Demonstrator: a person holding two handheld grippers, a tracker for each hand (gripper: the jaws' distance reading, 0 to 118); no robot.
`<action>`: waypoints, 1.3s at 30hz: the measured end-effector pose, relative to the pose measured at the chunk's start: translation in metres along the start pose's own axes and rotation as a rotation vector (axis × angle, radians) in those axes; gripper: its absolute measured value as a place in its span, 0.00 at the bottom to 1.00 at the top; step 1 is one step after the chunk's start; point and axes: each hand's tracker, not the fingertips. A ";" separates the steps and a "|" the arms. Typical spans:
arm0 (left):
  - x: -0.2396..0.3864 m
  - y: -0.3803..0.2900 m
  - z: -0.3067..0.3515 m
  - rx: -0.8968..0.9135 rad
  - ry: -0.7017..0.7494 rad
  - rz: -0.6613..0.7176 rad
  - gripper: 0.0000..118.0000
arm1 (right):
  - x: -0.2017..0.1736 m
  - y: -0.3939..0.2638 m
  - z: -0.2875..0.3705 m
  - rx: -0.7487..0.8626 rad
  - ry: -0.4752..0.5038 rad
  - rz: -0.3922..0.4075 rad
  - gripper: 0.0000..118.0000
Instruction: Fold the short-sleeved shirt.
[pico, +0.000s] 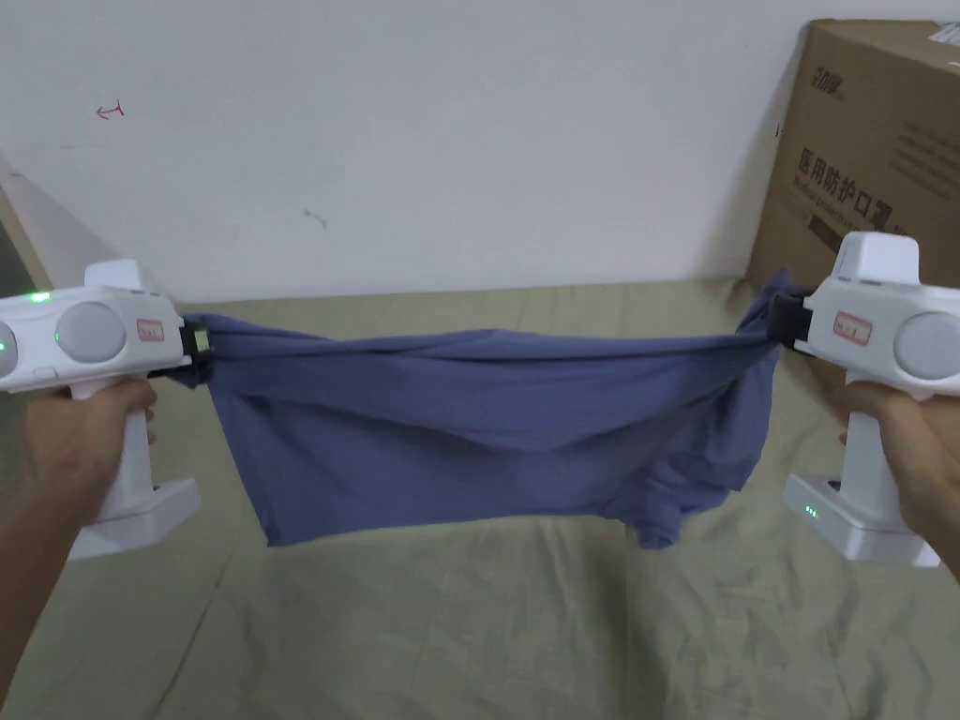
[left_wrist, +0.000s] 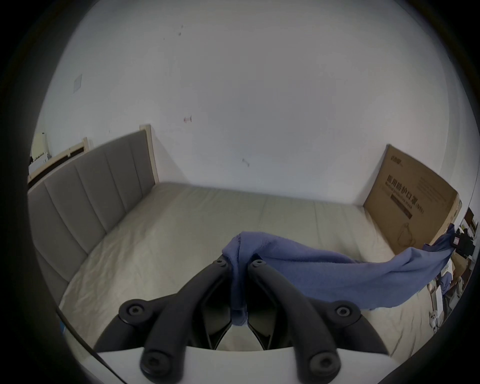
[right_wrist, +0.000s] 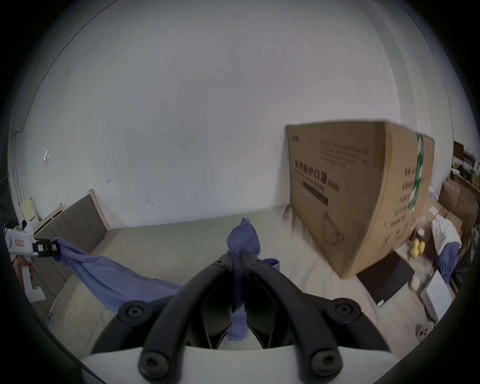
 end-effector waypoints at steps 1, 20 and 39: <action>-0.003 -0.015 -0.002 -0.017 0.000 0.003 0.05 | 0.002 -0.014 -0.001 -0.023 -0.005 -0.007 0.04; -0.064 -0.302 0.139 -0.356 -0.001 0.083 0.05 | 0.049 -0.244 0.165 -0.273 -0.054 -0.122 0.04; -0.074 -0.392 0.195 -0.562 0.085 0.073 0.06 | 0.074 -0.365 0.217 -0.651 -0.165 -0.156 0.04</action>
